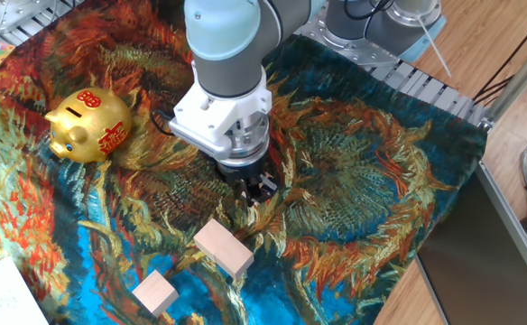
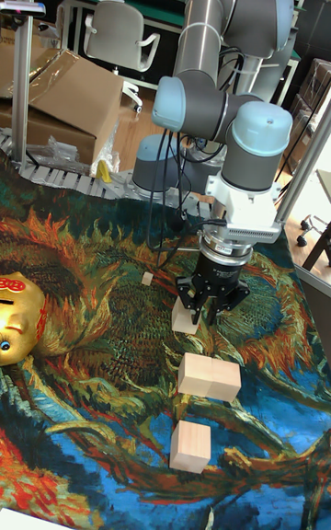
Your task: Drop coins into a piggy bank
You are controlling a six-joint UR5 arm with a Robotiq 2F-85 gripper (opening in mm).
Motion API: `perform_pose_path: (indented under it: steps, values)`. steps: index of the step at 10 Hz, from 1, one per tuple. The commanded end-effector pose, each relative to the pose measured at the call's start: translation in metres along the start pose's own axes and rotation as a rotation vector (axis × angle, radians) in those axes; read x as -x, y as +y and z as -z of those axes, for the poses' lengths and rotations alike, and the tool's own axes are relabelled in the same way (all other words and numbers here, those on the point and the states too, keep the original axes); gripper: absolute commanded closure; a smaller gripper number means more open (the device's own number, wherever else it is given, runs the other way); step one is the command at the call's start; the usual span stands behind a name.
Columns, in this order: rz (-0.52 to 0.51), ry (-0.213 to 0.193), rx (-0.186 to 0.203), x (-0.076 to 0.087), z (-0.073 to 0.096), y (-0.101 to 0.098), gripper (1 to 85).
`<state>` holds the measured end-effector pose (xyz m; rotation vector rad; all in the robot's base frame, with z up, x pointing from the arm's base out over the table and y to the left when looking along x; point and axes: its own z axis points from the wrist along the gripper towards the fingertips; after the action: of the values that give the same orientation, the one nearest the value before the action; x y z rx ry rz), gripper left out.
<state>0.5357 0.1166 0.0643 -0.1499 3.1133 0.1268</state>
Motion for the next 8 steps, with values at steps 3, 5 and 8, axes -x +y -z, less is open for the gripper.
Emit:
perform_pose_path:
  steps: [3, 5, 8]
  values:
    - [0.010, 0.004, -0.001, 0.0002, -0.0010, -0.0020, 54.3]
    - [0.007, 0.003, -0.001, 0.0010, -0.0016, -0.0020, 54.3]
    - [-0.006, 0.006, 0.000, -0.0009, -0.0003, -0.0018, 55.3]
